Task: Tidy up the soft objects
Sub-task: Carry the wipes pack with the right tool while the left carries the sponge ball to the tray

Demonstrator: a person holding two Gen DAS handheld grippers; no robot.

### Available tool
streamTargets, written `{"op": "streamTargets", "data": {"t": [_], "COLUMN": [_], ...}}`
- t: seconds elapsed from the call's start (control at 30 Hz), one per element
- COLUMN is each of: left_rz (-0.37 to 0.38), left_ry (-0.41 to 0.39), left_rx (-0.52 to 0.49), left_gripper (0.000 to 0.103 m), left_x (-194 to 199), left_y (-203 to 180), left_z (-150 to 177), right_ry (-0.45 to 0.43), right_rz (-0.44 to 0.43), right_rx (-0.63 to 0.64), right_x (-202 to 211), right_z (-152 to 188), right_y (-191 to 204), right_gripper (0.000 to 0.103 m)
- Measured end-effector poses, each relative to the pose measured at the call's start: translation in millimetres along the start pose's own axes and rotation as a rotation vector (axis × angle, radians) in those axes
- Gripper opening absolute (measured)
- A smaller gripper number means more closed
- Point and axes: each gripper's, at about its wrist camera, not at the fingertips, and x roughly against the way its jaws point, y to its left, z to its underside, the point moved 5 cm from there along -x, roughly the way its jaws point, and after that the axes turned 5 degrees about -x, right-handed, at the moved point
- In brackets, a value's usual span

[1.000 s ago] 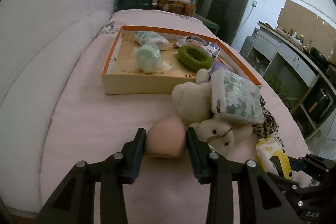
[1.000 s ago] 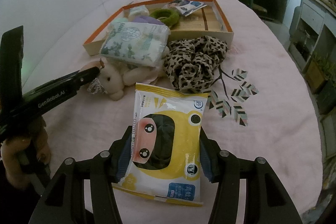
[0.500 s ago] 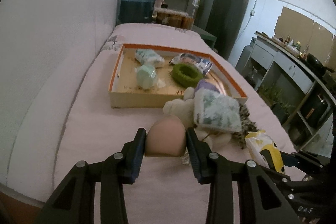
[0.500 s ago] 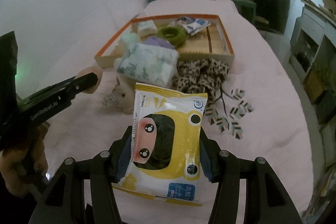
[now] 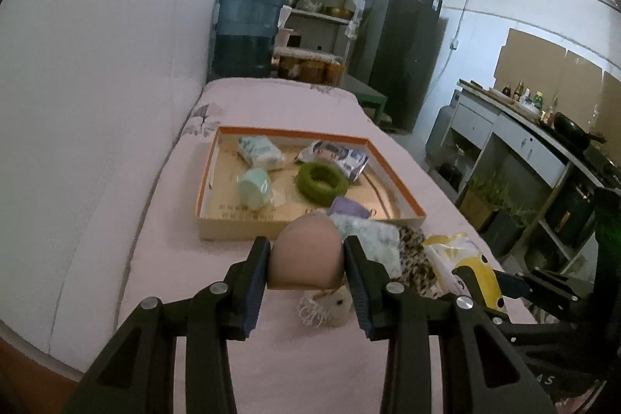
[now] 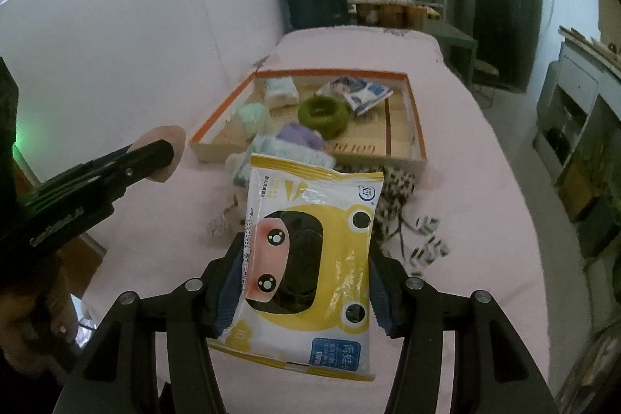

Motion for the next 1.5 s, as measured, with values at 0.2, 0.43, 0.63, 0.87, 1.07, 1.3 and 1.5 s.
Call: {"op": "streamTargets", "data": {"t": [0.2,0.43,0.63,0.87,1.07,1.3,1.5], "left_rz": [-0.007,-0.021,-0.024,-0.030,-0.048,-0.070,-0.084], "left_ry": [-0.029,-0.048,-0.054,-0.049,-0.045,-0.027,0.000], "left_rx": [-0.007,-0.010,0.000,0.013,0.003,-0.001,-0.001], "left_gripper": [0.039,0.039,0.039,0.039,0.039,0.039,0.039], "left_x": [2,-7,-18,-37,-53,-80,-106], "left_y": [-6,-11,-13,-12,-14,-9,-2], "left_z": [-17,-37,-48,-62,-73,-84,-91], "right_ry": [-0.043,-0.077,-0.090,-0.099,-0.102,-0.099,-0.080], "right_rz": [0.003,0.005,-0.001,-0.003,-0.004,-0.004,0.006], "right_rx": [0.023,0.033,0.020,0.008,0.008,0.018,0.020], "right_x": [8,10,5,-7,-19,-36,-61], "right_z": [-22,-45,-62,-82,-99,-116,-131], "right_y": [0,-5,-11,-19,-25,-32,-43], "right_gripper": [0.057,0.057,0.057,0.057,0.057,0.057,0.057]}}
